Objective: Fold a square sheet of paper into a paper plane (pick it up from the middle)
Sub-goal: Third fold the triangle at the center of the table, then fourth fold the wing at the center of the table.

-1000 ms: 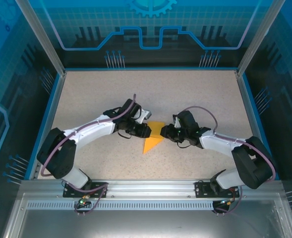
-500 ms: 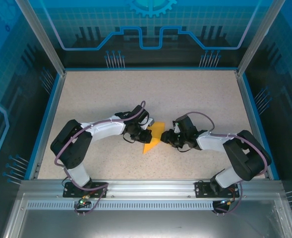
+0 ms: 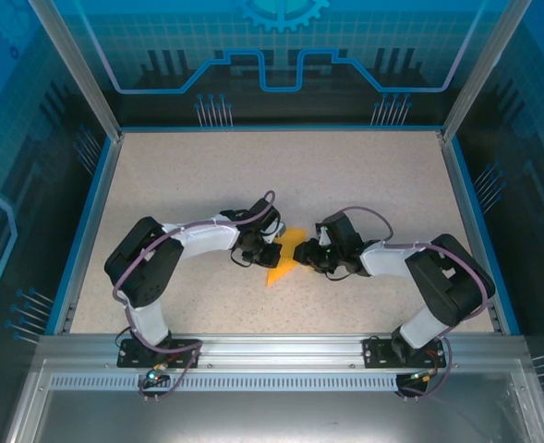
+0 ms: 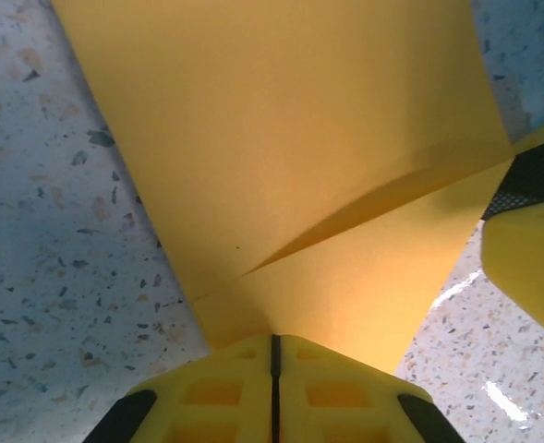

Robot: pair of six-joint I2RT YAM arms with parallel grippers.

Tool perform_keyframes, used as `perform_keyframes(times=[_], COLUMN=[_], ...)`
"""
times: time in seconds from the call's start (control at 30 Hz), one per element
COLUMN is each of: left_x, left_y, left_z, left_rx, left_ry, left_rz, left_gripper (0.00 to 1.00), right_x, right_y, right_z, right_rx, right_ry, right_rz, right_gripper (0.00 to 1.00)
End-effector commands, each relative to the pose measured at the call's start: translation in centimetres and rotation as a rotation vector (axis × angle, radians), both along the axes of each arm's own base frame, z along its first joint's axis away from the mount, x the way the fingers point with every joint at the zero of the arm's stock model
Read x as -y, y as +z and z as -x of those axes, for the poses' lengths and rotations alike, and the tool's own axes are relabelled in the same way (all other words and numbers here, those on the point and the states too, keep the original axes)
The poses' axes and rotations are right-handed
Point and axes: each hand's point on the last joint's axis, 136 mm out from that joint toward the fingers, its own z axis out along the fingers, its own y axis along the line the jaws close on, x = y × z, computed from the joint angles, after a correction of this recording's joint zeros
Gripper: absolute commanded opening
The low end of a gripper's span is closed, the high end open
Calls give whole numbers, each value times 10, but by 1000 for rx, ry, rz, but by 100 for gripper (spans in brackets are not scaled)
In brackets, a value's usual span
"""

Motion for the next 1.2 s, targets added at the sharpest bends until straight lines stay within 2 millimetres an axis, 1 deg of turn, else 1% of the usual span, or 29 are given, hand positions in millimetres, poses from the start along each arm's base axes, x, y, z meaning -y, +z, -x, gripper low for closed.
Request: perform_keyframes(times=[0.0, 0.27, 0.33, 0.43, 0.57, 0.63, 0.73, 0.87, 0.97, 1.03, 1.17], left_x=[1, 2, 3, 5, 6, 4, -1, -3, -4, -1, 6], left_y=[1, 0, 2, 10, 25, 31, 40, 48, 48, 47, 38], left_z=[-7, -5, -5, -5, -3, -1, 4, 13, 19, 23, 30], left_rx=[12, 6, 9, 22, 51, 60, 82, 107, 138, 149, 169], left_ry=[5, 6, 9, 11, 15, 21, 37, 50, 49, 44, 26], left_rz=[-8, 3, 13, 41, 79, 92, 107, 133, 105, 92, 32], left_gripper=[8, 9, 9, 11, 20, 21, 32, 40, 42, 43, 44], right_x=[-13, -18, -20, -23, -27, -28, -29, -30, -31, -32, -33], right_y=[8, 12, 12, 8, 5, 5, 6, 9, 11, 13, 13], right_z=[-4, -7, -7, -6, -7, -7, -8, -9, -9, -10, -9], right_rx=[13, 27, 26, 19, 13, 14, 15, 15, 13, 14, 8], right_ry=[27, 31, 39, 52, 61, 60, 66, 68, 69, 70, 73], right_rz=[-33, -53, -53, -49, -50, -47, -49, -49, -50, -54, -57], right_gripper=[37, 38, 37, 33, 28, 26, 20, 17, 16, 16, 16])
